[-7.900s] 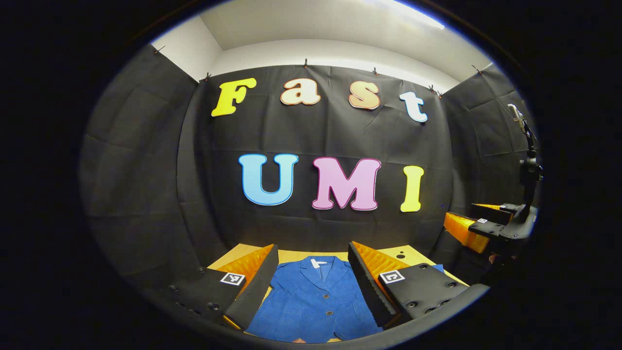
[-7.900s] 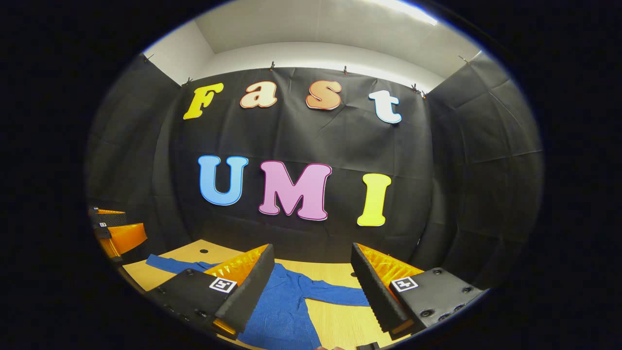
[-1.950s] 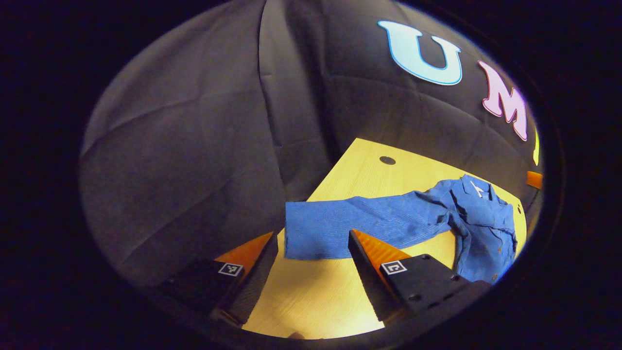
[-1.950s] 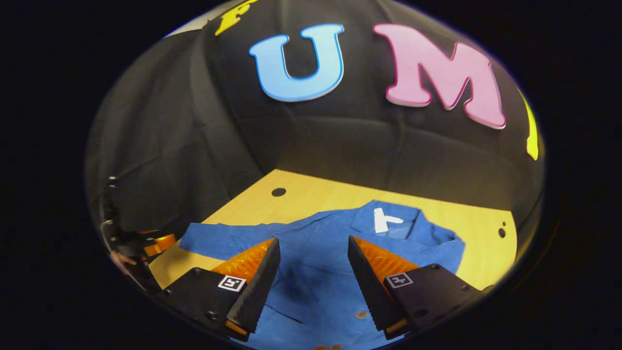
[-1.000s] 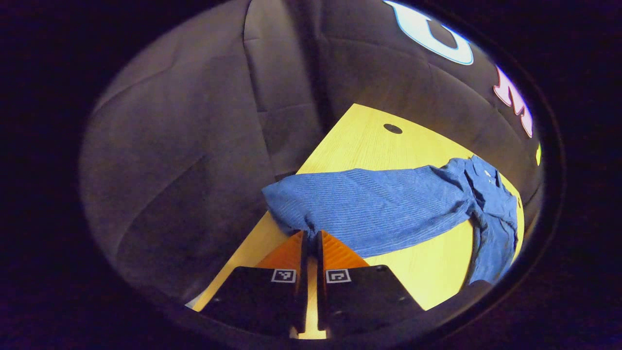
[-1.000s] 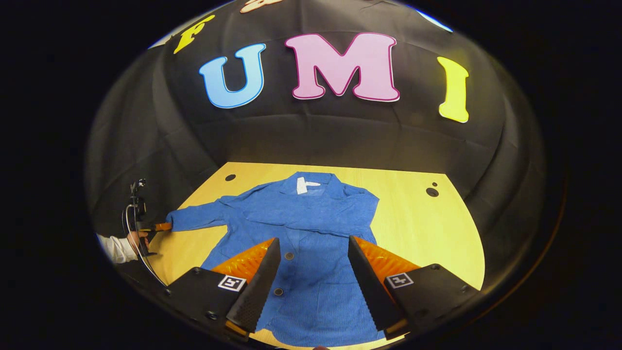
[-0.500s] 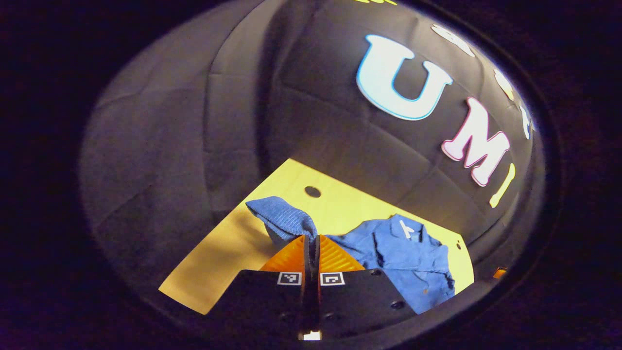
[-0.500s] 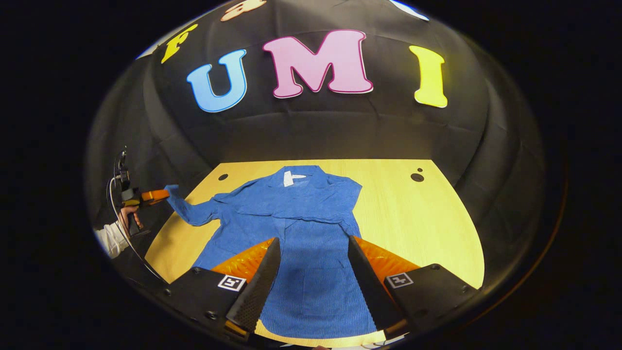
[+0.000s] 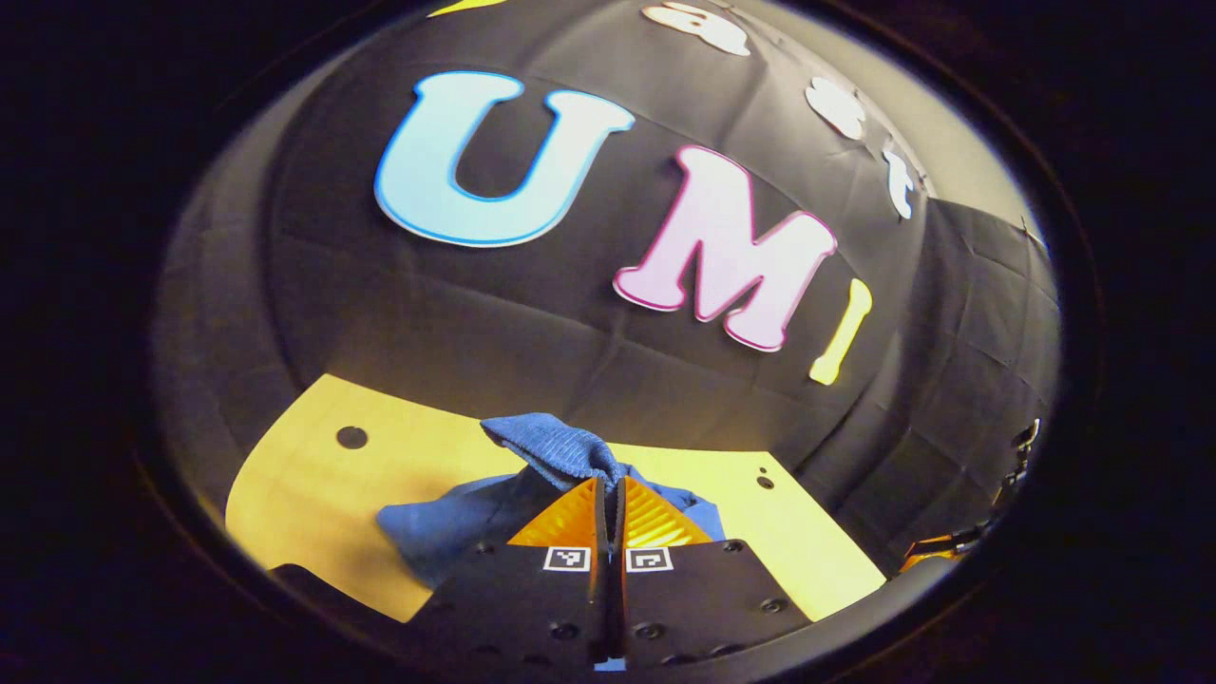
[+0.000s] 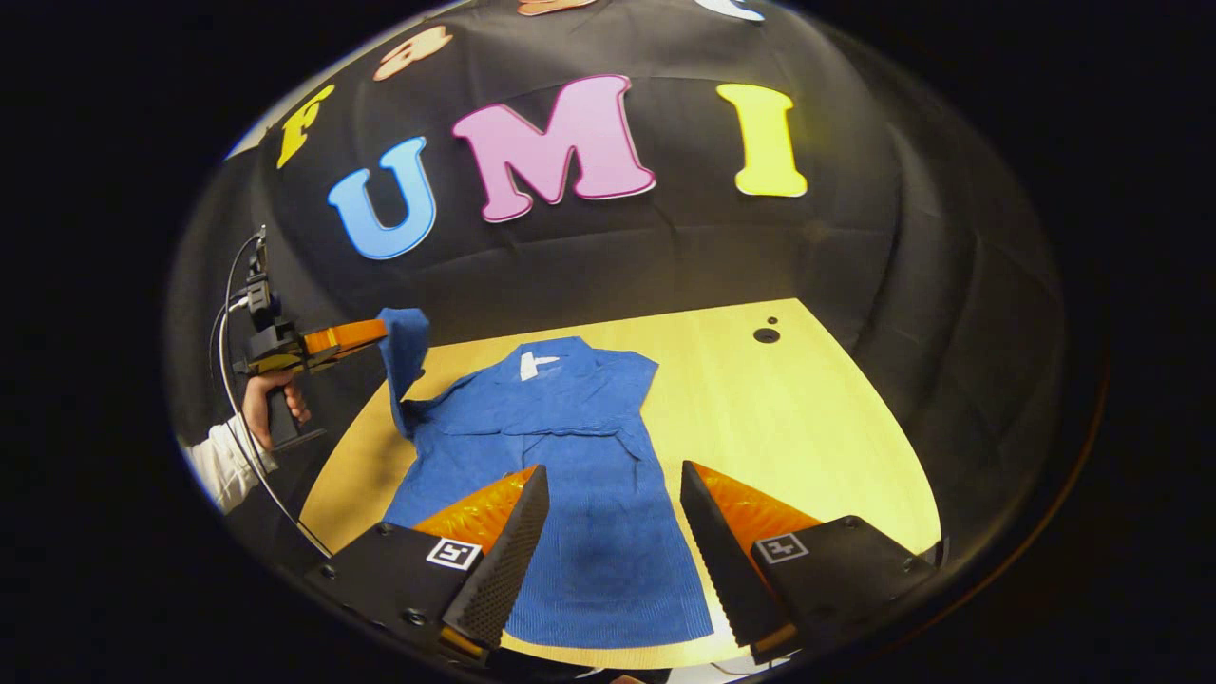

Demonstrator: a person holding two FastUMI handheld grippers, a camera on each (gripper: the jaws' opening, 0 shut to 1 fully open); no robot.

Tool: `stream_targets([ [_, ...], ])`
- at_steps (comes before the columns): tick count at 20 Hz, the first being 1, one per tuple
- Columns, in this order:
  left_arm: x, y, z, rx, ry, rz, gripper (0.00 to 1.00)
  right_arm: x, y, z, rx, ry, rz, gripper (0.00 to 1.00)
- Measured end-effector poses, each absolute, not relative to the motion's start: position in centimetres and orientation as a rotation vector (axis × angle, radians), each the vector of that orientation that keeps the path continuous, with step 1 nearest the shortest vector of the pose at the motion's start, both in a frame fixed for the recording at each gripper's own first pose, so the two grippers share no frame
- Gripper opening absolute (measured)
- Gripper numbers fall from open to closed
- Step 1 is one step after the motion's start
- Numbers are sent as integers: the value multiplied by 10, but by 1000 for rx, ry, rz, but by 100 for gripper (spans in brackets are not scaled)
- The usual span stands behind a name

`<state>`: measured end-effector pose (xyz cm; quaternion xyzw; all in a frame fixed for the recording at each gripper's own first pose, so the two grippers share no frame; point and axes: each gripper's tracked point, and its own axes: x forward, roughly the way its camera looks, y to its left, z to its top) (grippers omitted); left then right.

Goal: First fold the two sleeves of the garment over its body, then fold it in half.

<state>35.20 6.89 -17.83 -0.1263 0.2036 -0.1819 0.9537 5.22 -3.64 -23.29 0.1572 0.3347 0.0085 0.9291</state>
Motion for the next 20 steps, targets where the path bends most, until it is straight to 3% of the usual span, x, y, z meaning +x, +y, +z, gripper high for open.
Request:
stream_targets([
  [6, 378, -58, -246, -170, 623, -473, 0, 31, -69, -261, 358, 741, -51, 89],
  [9, 375, -91, -303, -88, 814, -490, 1, 33, -75, -271, 377, 766, -39, 89],
  [13, 373, -137, -337, -212, 919, -565, 7, 38, -88, -290, 386, 800, -18, 89],
  [15, 371, -164, -323, -317, 885, -649, 23, 42, -91, -298, 400, 820, -1, 89],
  [16, 370, -172, -311, -357, 851, -690, 23, 46, -91, -302, 407, 824, 9, 89],
  [17, 369, -175, -299, -378, 822, -715, 52, 49, -90, -307, 412, 829, 20, 89],
  [18, 367, -175, -293, -369, 810, -711, 69, 50, -89, -313, 418, 842, 29, 89],
  [20, 351, -150, -291, -303, 833, -652, 77, 51, -85, -323, 436, 867, 46, 89],
])
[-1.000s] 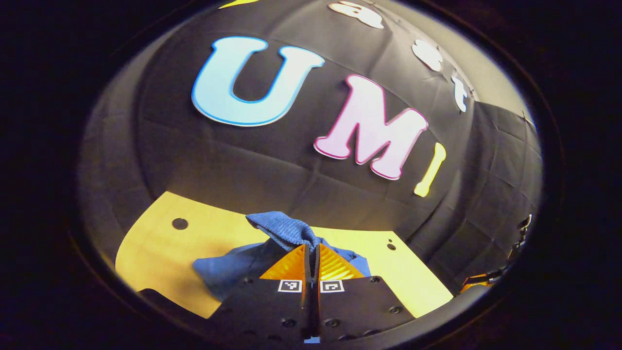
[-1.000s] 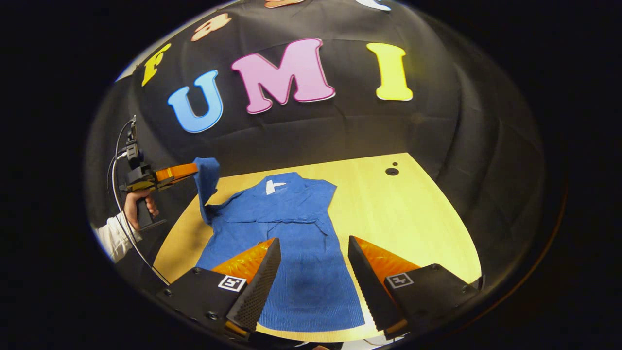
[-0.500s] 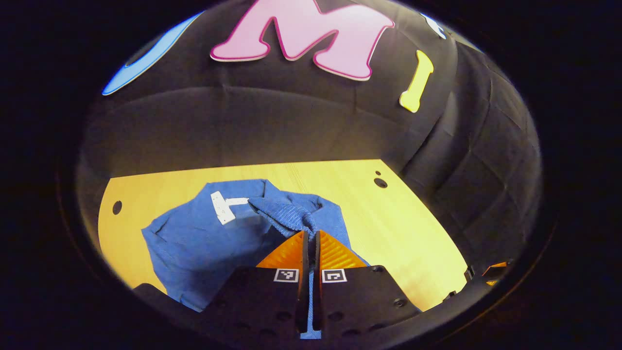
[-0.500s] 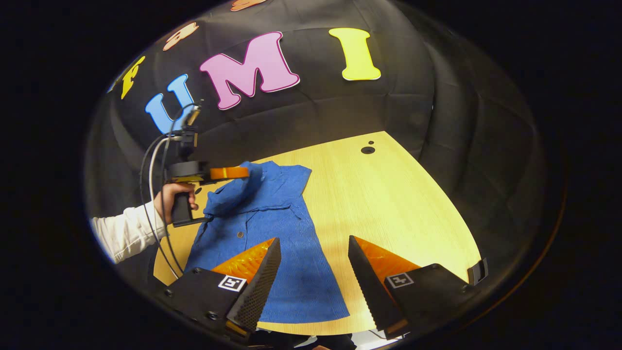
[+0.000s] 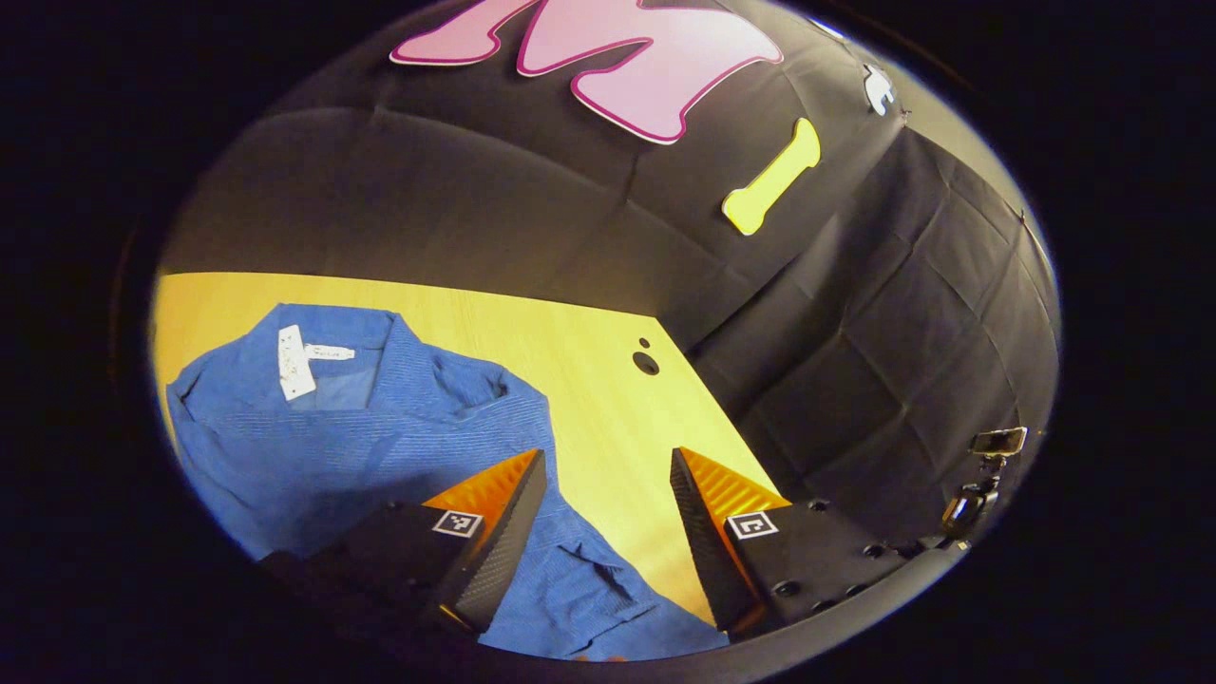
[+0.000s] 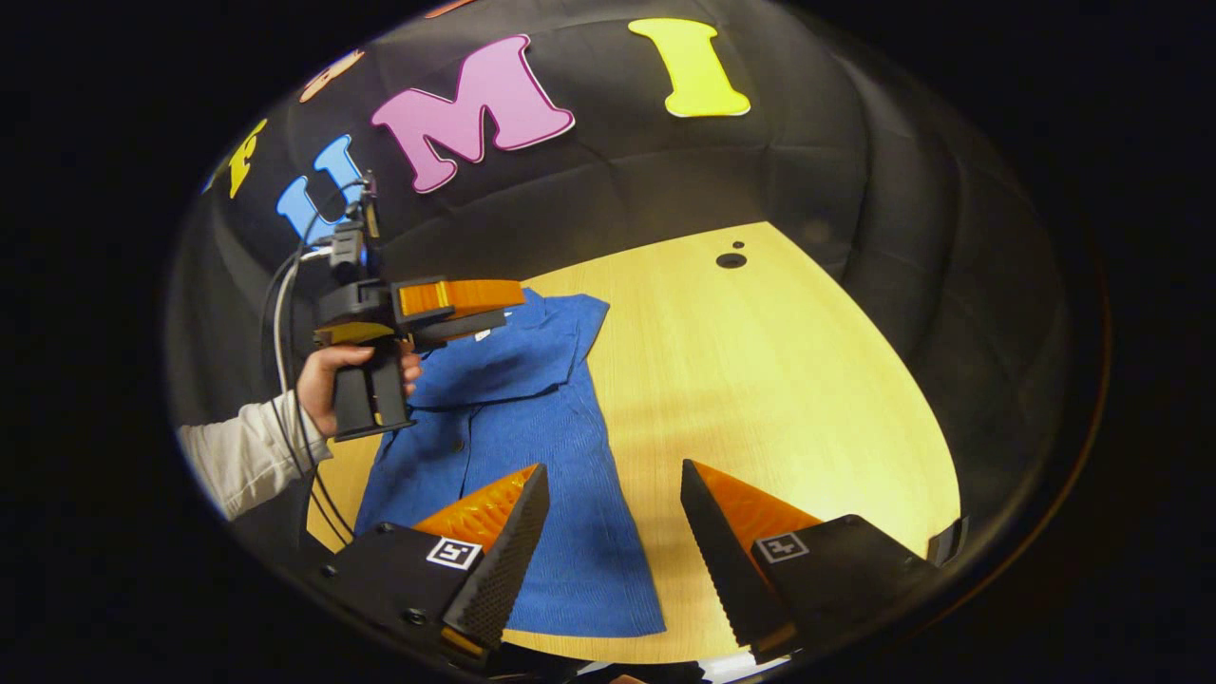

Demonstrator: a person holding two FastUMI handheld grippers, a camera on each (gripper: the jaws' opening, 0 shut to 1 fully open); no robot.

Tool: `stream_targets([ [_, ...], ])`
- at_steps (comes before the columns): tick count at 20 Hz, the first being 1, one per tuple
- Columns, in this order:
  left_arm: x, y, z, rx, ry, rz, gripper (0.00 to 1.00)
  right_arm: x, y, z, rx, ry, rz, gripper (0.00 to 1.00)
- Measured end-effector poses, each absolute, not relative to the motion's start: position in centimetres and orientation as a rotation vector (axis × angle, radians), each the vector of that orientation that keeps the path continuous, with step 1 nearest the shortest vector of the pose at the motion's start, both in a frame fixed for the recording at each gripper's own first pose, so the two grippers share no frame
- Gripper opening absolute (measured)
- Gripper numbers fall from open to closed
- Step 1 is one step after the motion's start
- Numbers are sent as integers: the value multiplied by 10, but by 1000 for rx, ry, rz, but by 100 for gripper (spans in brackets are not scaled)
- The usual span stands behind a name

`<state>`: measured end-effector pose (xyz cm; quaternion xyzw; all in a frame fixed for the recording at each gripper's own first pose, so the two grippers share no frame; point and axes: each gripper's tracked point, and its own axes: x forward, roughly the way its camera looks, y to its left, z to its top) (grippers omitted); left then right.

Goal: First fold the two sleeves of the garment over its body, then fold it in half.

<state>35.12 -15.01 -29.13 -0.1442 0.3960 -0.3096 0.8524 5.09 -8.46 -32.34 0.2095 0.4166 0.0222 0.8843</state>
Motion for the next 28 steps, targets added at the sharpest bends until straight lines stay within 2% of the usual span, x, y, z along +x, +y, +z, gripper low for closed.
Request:
stream_targets([
  [2, 321, -108, -286, -212, 849, -574, 77, 50, -80, -331, 448, 891, 55, 89],
  [3, 301, -86, -285, -178, 850, -530, 83, 47, -76, -335, 452, 908, 55, 89],
  [5, 247, -38, -284, -138, 879, -412, 85, 38, -65, -344, 449, 948, 73, 89],
  [6, 217, -10, -288, -127, 895, -345, 85, 31, -61, -352, 423, 968, 80, 82],
  [9, 117, 62, -320, -93, 1051, -155, 85, 6, -49, -375, 353, 1050, 88, 86],
  [10, 89, 82, -331, -95, 1096, -102, 85, -4, -45, -380, 345, 1071, 88, 96],
  [12, 46, 114, -349, -151, 1181, -4, 85, -19, -40, -393, 320, 1119, 77, 97],
  [16, 5, 150, -377, -198, 1277, 112, 85, -43, -30, -414, 271, 1226, 73, 97],
  [17, -2, 158, -383, -176, 1288, 131, 89, -46, -28, -417, 259, 1241, 80, 97],
  [19, -16, 160, -392, -162, 1323, 122, 85, -51, -25, -421, 233, 1262, 92, 97],
  [28, -24, 168, -410, -117, 1393, 116, 85, -73, -32, -437, 210, 1346, 0, 97],
])
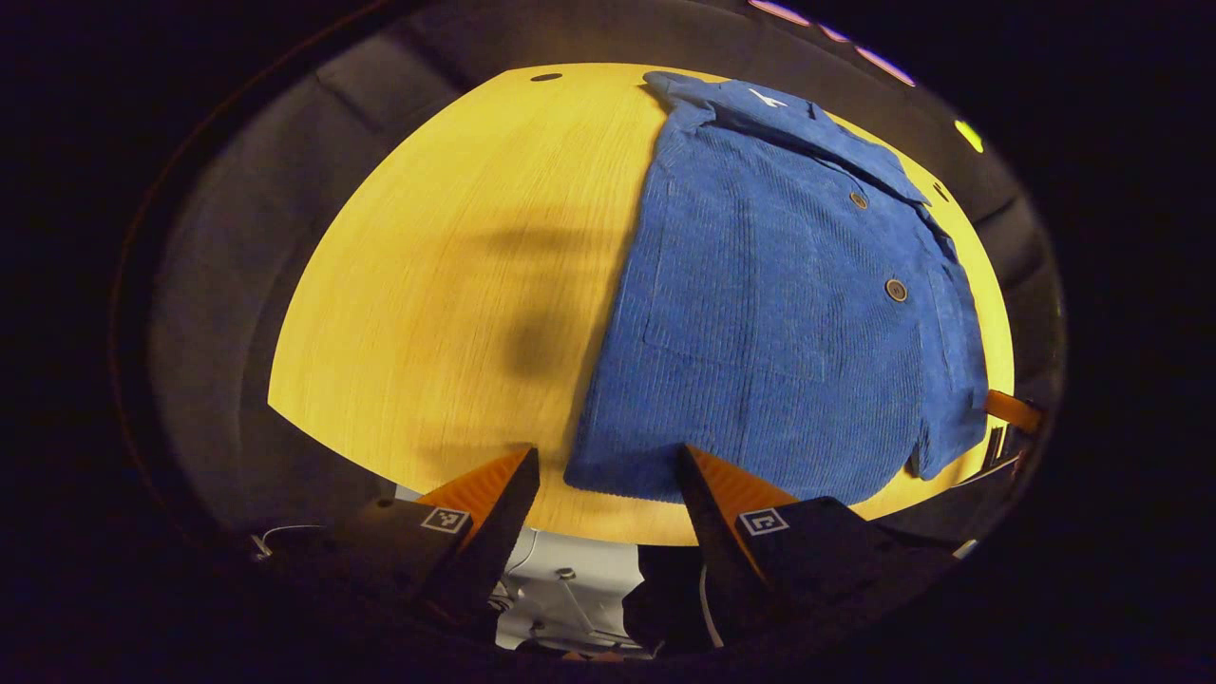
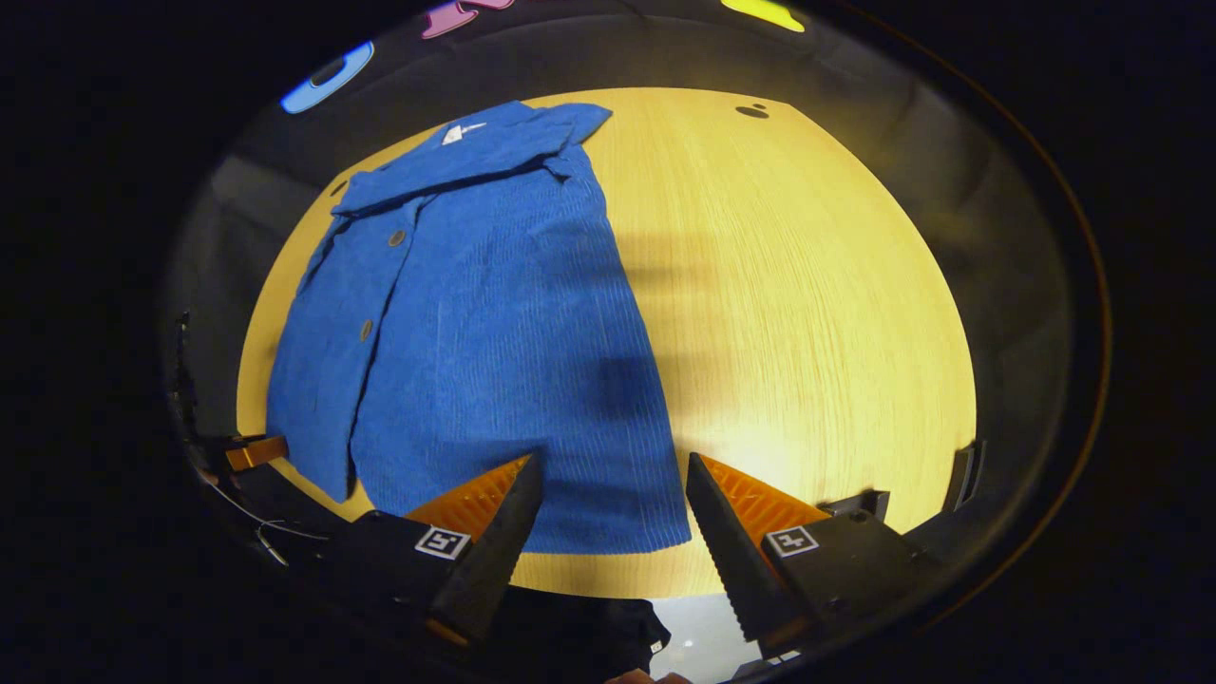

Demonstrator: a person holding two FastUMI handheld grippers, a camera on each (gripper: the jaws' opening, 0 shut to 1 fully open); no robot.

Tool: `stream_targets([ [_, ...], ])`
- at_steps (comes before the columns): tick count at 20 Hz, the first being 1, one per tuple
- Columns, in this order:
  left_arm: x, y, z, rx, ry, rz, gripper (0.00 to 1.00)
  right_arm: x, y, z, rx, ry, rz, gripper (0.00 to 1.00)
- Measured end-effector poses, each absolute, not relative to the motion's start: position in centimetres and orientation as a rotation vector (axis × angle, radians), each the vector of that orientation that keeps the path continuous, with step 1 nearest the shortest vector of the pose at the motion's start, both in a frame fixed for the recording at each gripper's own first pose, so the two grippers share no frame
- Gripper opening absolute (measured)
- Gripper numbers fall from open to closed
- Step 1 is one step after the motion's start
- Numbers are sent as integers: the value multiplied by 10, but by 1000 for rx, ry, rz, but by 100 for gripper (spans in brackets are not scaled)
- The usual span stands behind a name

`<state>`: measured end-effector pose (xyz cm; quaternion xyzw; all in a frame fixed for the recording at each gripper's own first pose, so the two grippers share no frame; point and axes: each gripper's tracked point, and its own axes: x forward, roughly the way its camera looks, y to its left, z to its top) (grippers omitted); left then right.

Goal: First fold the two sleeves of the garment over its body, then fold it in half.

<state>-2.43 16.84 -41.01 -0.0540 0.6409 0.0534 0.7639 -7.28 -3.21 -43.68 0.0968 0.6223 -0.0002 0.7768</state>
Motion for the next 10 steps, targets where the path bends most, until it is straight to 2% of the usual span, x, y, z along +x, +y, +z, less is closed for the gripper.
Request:
stream_targets([
  [5, -26, 167, -411, -104, 1404, 88, 86, -94, -32, -457, 176, 1431, -33, 97],
  [8, -24, 169, -412, -62, 1385, 42, 85, -92, -32, -455, 144, 1386, -32, 93],
  [9, -24, 169, -411, -61, 1381, 41, 85, -94, -31, -457, 154, 1389, -42, 98],
  [10, -25, 168, -412, -67, 1386, 41, 85, -94, -31, -456, 154, 1386, -45, 97],
])
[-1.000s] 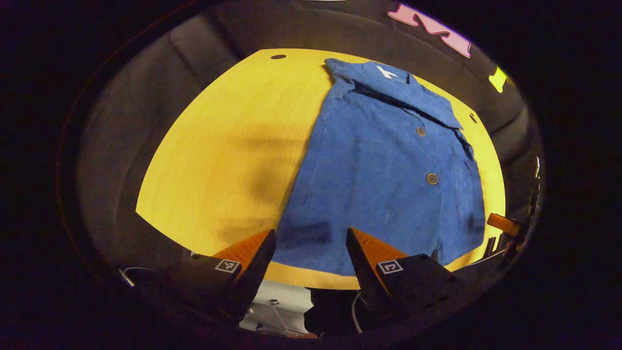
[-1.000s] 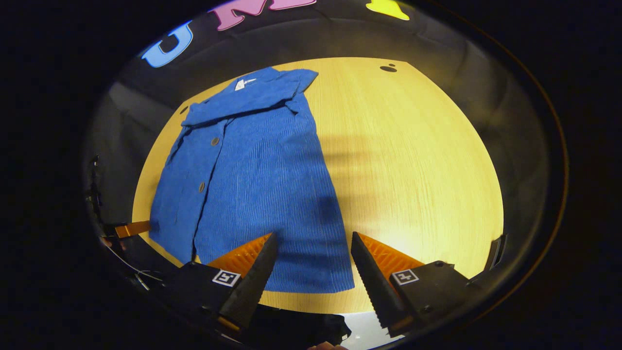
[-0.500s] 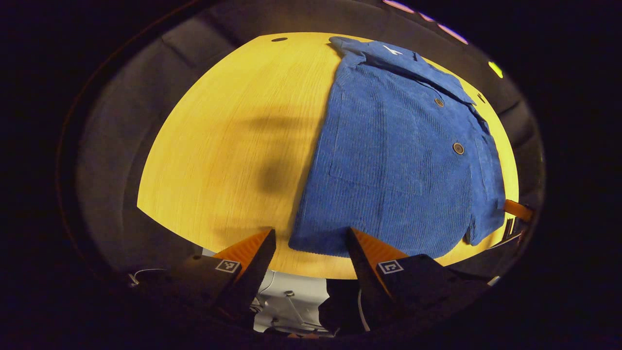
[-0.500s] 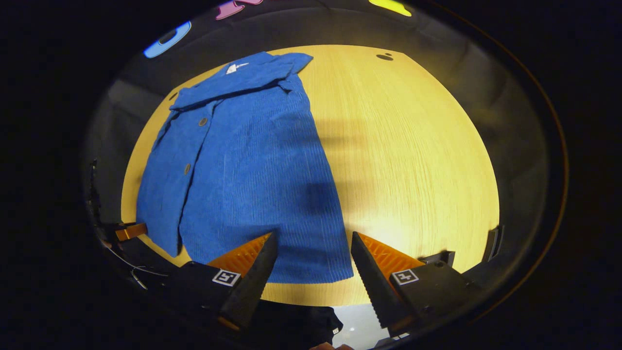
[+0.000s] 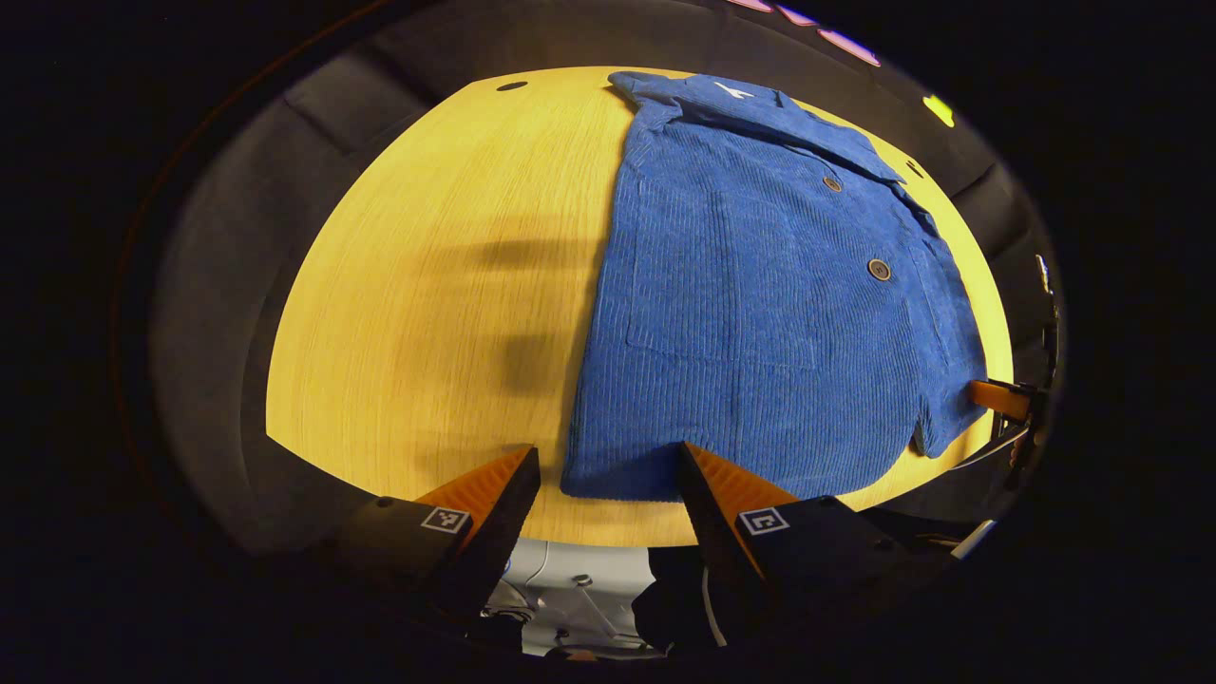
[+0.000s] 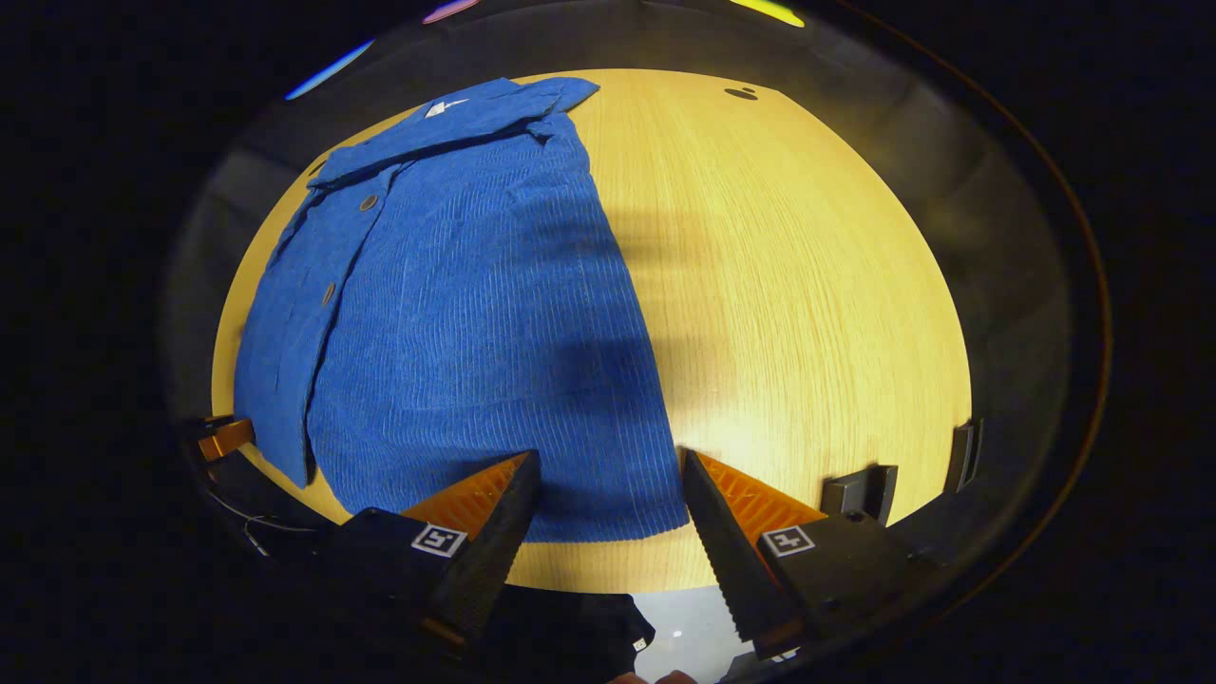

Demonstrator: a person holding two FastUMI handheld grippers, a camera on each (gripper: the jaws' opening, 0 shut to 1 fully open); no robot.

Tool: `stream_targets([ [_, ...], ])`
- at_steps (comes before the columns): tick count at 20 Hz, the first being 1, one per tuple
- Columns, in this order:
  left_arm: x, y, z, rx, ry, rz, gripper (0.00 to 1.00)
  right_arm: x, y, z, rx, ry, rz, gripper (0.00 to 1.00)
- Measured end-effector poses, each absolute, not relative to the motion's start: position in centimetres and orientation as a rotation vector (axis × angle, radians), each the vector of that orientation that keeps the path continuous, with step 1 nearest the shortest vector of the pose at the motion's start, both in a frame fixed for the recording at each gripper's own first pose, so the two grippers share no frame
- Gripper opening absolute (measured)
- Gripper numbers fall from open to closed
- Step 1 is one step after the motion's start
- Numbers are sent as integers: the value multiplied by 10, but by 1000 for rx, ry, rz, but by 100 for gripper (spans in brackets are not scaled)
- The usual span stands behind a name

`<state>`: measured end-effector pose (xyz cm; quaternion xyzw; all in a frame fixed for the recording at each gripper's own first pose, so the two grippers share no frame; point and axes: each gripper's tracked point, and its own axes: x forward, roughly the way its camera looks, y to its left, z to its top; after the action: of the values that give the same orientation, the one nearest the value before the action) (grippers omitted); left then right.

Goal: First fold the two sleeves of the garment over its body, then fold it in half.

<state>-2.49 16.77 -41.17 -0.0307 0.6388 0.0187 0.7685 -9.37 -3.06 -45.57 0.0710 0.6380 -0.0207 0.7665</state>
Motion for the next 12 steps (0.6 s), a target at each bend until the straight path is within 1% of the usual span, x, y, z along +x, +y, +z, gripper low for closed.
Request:
stream_targets([
  [1, -29, 165, -413, -62, 1408, 33, 85, -94, -31, -457, 149, 1388, -43, 98],
  [2, -27, 161, -410, -61, 1421, 17, 77, -96, -30, -457, 156, 1398, -44, 93],
  [3, -25, 155, -410, -60, 1425, -7, 68, -97, -27, -459, 159, 1421, -38, 97],
  [4, -18, 149, -409, -74, 1410, -25, 41, -97, -23, -455, 173, 1438, -32, 80],
  [5, -15, 144, -411, -69, 1403, -36, 14, -94, -15, -456, 215, 1432, -26, 57],
  [6, -13, 142, -413, -60, 1396, -62, 7, -94, -13, -456, 232, 1439, -51, 34],
  [7, -12, 140, -411, -90, 1402, -63, 0, -90, -11, -456, 228, 1440, -29, 11],
  [8, -12, 136, -410, -157, 1414, -74, 0, -95, -12, -453, 237, 1450, -36, 11],
  [9, -13, 128, -404, -246, 1430, -94, 0, -91, -8, -453, 262, 1459, -32, 1],
  [10, -7, 126, -399, -287, 1407, -96, 0, -89, -5, -447, 295, 1464, -32, 2],
  [12, 2, 135, -385, -270, 1362, -101, 0, -79, -4, -429, 342, 1431, -47, 1],
])
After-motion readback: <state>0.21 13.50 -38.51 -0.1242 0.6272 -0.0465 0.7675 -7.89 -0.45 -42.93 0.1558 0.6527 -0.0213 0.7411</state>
